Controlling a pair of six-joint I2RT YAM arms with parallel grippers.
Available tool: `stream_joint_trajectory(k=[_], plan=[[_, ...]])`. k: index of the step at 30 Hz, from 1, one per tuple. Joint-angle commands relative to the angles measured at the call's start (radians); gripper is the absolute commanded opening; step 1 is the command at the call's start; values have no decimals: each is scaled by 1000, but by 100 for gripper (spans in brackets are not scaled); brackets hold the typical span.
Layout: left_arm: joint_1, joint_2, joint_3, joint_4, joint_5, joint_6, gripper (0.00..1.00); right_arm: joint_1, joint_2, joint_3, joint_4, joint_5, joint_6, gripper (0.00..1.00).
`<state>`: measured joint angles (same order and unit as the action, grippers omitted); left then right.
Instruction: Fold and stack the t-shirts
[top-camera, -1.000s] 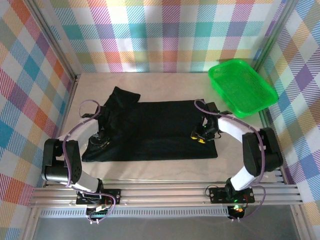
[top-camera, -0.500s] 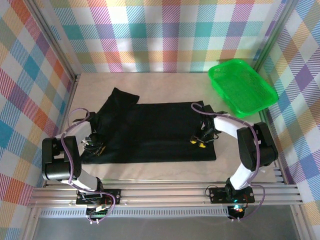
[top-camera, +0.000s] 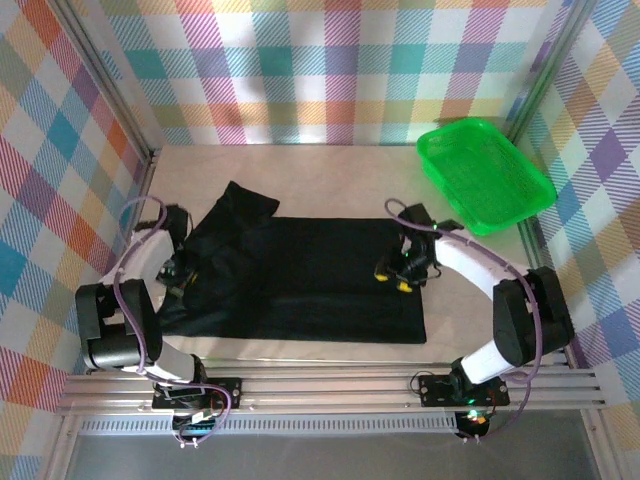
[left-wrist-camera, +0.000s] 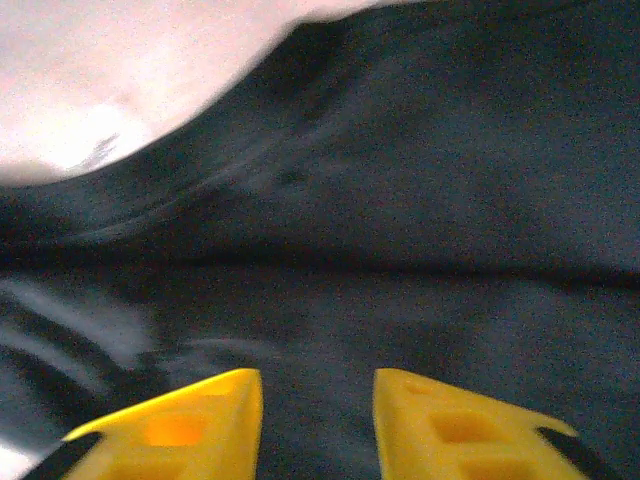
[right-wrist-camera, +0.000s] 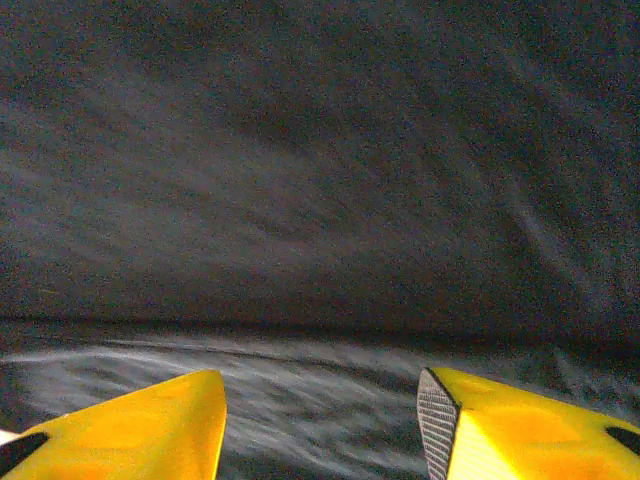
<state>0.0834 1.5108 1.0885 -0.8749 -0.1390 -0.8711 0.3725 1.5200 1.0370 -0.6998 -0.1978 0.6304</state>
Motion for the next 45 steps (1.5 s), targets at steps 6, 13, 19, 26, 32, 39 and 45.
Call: stream_joint_trajectory(k=[6,13,19,26,32,39,45], plan=[[-75,532,679,77,87,61,48,-123,230,351,55,-5,-169,54],[-90,886,1165,58,46,221,50,-180,376,540,8,-35,-195,54],[-96,1020,1257,154,43,288,51,-183,381,547,17,-55,-168,54],[-123,1082,1279,169,56,336,48,-184,368,531,14,-57,-167,54],[-134,1106,1284,140,42,361,41,-182,375,515,22,-43,-156,53],[-135,1076,1283,79,-5,369,4,-176,397,534,-70,250,-84,52],[-143,997,1285,82,-9,352,0,-167,511,607,-96,360,-44,50]])
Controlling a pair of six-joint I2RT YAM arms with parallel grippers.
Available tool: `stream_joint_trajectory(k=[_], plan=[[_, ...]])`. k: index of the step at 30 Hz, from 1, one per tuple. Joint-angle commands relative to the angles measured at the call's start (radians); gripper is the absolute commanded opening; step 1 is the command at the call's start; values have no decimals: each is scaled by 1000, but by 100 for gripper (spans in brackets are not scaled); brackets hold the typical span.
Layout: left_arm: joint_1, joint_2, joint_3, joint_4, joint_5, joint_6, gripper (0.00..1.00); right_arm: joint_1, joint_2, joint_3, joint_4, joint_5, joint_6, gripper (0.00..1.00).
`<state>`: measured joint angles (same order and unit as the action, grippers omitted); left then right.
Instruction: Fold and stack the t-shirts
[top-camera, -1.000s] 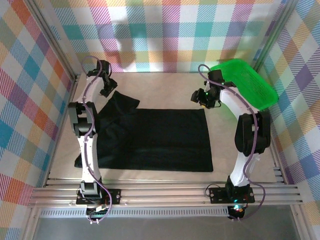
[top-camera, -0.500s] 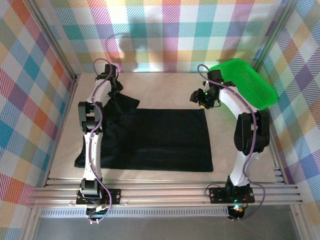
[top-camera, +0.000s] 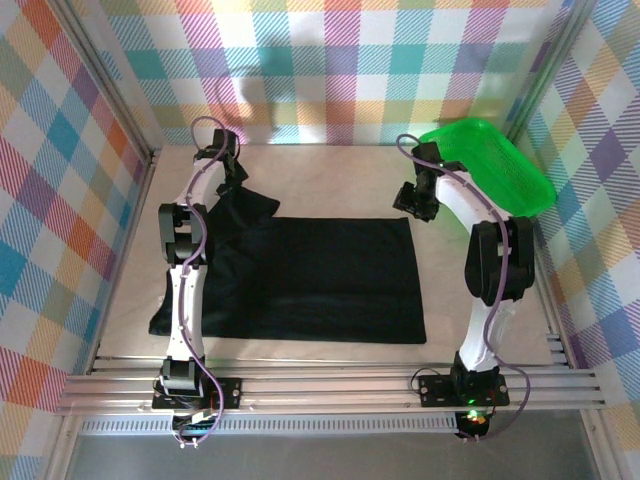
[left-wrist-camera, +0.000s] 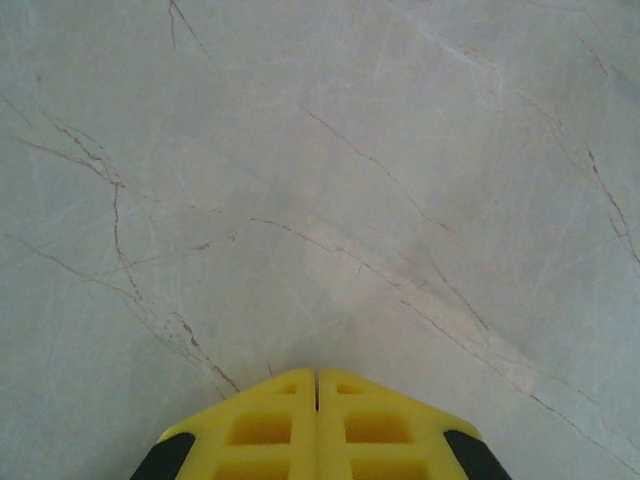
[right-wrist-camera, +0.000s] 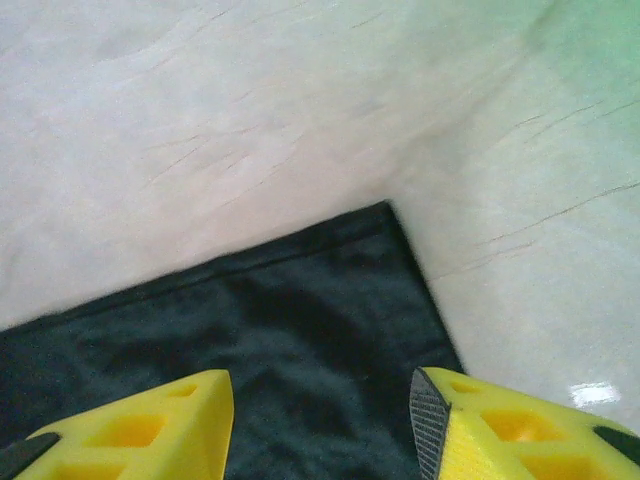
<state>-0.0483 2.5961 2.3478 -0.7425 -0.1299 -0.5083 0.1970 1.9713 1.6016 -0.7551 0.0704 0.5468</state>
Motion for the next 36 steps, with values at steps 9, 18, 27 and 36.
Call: stream_joint_trajectory(k=[9,18,27,36], plan=[[-25,-167,-4,-91,21,-22,0,8,229,187,-24,65,-15,42],[-27,-226,-73,-106,46,-13,0,9,296,237,-110,65,-14,36],[-30,-226,-93,-124,65,-12,0,8,302,219,-89,43,-31,30],[-35,-317,-156,-147,52,-5,0,9,187,141,11,39,-73,0]])
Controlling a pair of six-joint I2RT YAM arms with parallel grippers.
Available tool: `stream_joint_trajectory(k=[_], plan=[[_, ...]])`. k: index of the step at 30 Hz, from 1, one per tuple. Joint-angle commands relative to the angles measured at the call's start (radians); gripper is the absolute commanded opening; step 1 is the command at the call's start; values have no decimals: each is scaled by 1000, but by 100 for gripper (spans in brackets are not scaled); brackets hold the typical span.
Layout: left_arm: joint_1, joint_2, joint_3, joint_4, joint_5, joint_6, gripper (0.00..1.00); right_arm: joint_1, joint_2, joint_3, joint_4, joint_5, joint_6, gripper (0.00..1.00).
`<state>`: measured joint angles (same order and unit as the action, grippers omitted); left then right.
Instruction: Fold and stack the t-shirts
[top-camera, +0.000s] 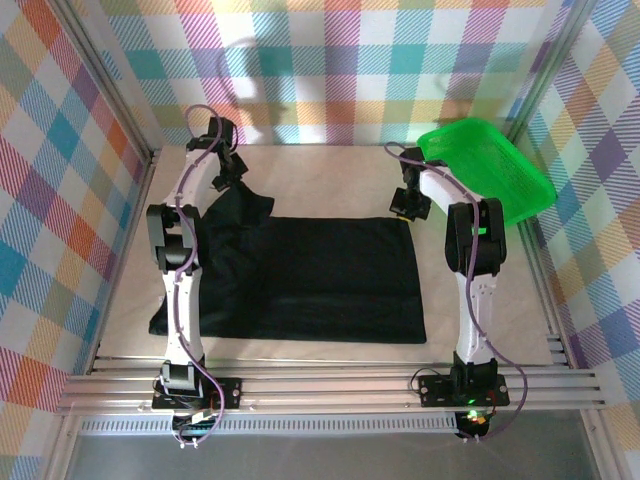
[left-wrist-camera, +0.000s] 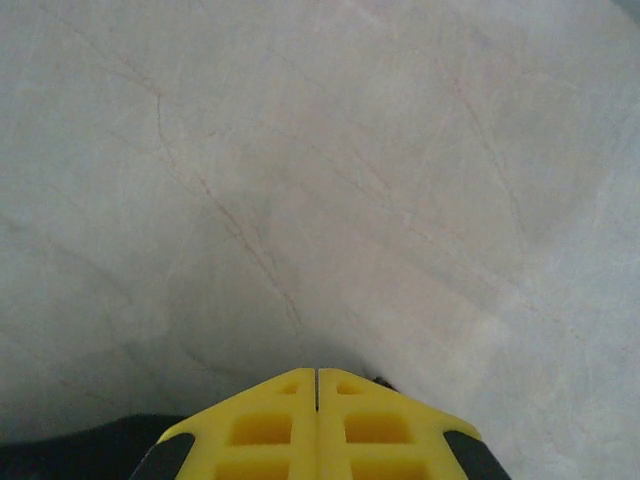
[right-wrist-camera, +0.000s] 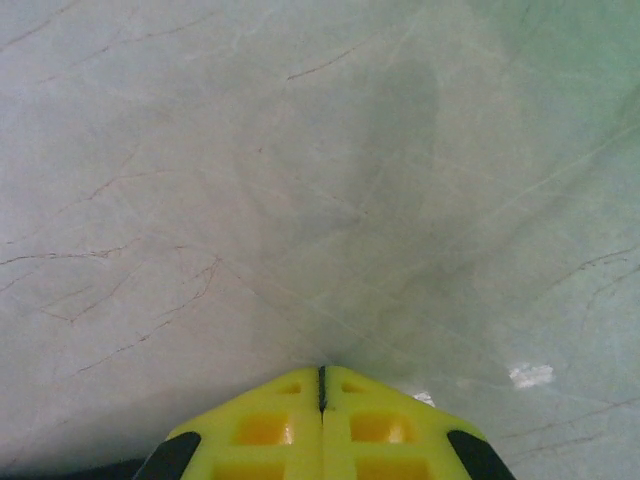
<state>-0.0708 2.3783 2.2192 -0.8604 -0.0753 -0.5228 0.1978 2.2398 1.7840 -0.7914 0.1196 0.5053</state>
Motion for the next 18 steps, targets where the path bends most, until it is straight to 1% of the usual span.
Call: stream_joint_trajectory(k=[1,5,11,15,18], plan=[[-12,-126,-52,-28,-3,6,0,8,-109,-61,66,-13,-39,0],[-14,-263,-210,10,5,-12,0,8,-196,-119,118,-46,-80,0],[3,-525,-489,53,21,-45,0,8,-327,-222,163,-106,-125,0],[30,-713,-695,87,49,-75,0,11,-429,-311,166,-104,-116,0],[46,-844,-819,78,48,-80,0,12,-507,-396,156,-101,-77,0]])
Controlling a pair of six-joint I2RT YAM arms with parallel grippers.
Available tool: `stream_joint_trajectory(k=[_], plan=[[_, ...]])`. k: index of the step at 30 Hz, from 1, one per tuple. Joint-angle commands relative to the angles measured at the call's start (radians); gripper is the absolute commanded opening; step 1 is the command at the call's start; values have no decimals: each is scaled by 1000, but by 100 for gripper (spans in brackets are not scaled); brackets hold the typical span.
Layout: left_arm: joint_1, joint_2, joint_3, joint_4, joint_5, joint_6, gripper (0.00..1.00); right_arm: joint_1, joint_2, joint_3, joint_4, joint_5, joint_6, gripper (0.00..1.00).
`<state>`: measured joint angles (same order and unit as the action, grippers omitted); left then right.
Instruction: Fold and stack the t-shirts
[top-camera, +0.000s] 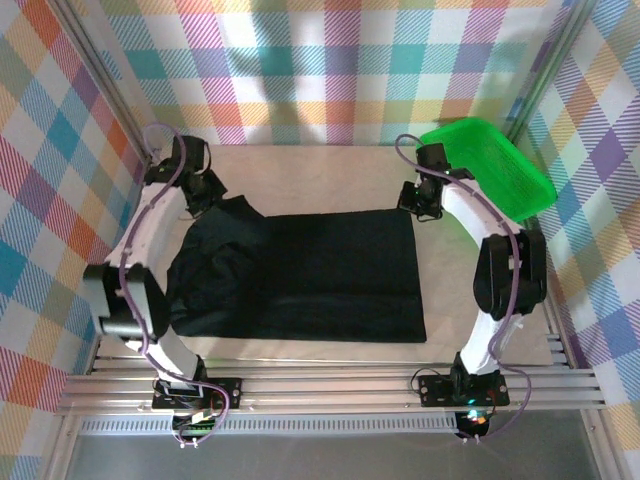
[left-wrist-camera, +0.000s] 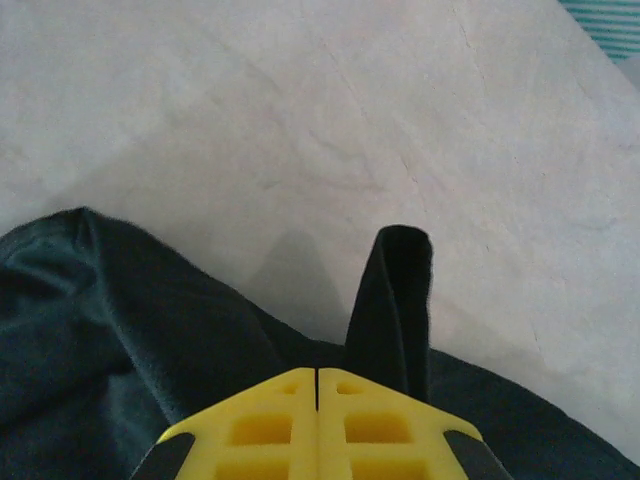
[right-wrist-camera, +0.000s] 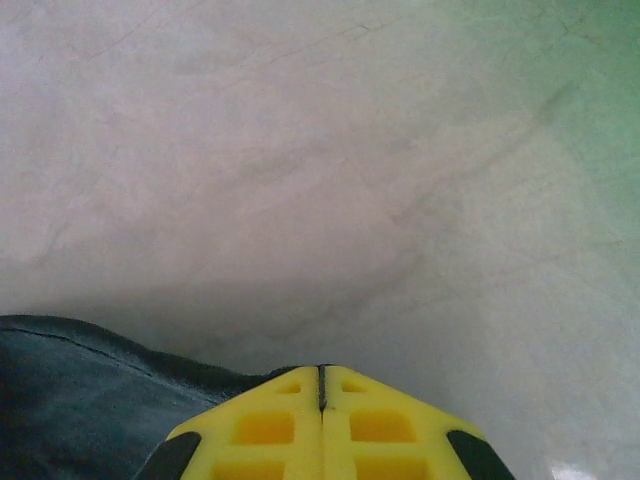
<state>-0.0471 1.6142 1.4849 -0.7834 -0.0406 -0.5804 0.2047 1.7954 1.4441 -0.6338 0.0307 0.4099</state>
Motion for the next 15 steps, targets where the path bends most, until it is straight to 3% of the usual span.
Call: stream_joint_trajectory(k=[1,8,15], plan=[[25,-122,-130,-8,8,-24,0,7,-96,-91,-7,-9,36,0],[32,-410,-392,-81,-127,-25,0,20,-304,-378,-15,-1,129,0],[33,-575,-596,-133,-189,-77,0,22,-367,-513,-39,-30,153,0]])
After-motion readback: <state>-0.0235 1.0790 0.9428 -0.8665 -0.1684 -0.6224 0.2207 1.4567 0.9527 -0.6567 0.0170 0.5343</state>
